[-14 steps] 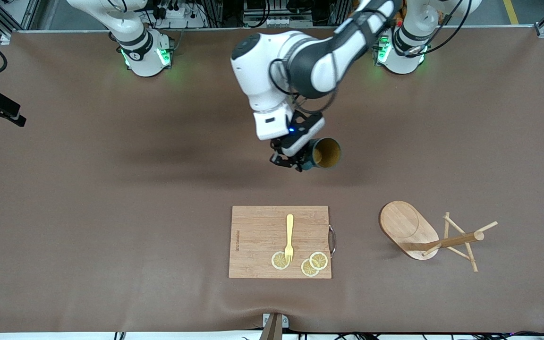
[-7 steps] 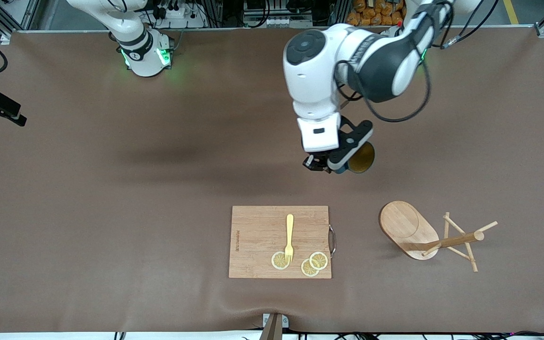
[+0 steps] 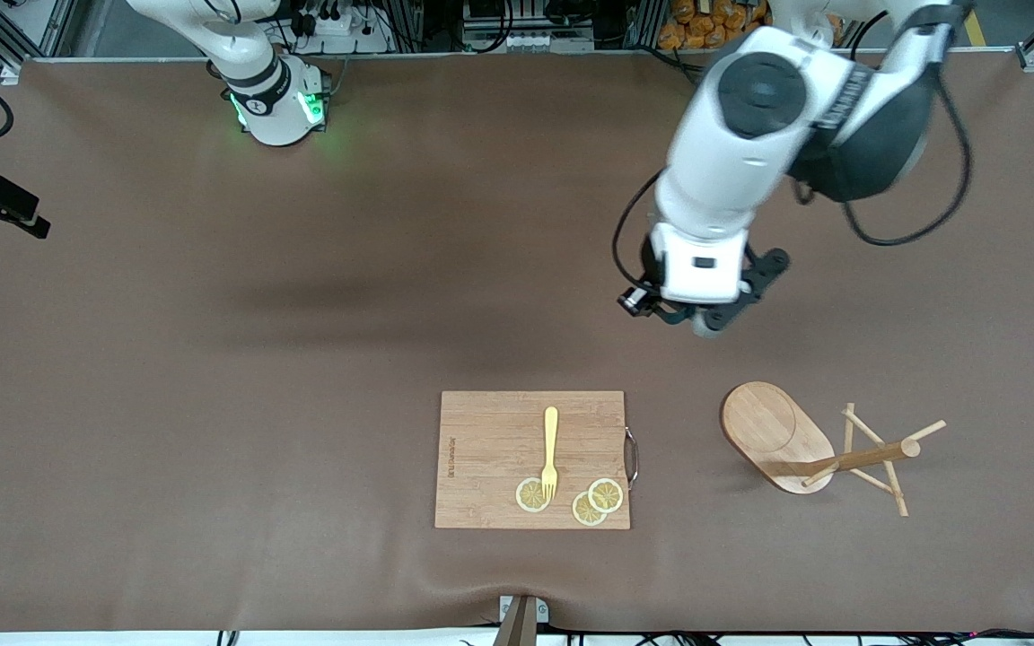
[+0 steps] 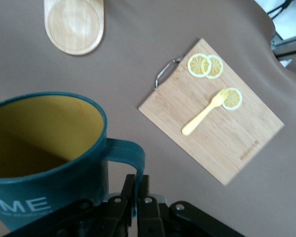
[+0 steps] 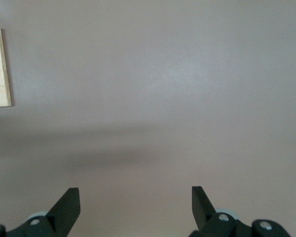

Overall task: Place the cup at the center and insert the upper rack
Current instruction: 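Lift the mug with the left gripper and carry it toward the stand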

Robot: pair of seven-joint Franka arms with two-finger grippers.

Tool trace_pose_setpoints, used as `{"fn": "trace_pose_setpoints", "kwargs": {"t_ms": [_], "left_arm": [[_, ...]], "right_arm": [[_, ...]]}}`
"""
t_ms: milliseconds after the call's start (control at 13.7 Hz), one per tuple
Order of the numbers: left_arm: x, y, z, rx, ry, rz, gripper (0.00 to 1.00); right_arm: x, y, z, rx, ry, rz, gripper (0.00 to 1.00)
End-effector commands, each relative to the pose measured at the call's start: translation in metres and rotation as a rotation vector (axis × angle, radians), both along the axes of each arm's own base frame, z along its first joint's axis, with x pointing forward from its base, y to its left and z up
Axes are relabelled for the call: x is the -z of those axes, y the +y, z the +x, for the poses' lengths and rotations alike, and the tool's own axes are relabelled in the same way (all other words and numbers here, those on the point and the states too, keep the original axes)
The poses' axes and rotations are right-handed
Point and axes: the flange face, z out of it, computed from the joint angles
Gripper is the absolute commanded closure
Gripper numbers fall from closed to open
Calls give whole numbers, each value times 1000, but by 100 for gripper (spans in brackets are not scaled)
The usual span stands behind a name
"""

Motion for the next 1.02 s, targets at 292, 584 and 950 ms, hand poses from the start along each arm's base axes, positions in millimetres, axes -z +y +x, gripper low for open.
{"fn": "trace_pose_setpoints", "kwargs": {"t_ms": [292, 584, 950], "left_arm": [[-12, 106, 36, -38, 126, -337, 100], [-16, 155, 51, -71, 152, -515, 100], [-2, 195, 68, -138, 169, -606, 100]], "right_arm": [[-2, -5, 0, 2, 6, -17, 0], [-1, -5, 0, 2, 7, -18, 0], [-2, -5, 0, 2, 6, -17, 0]]}}
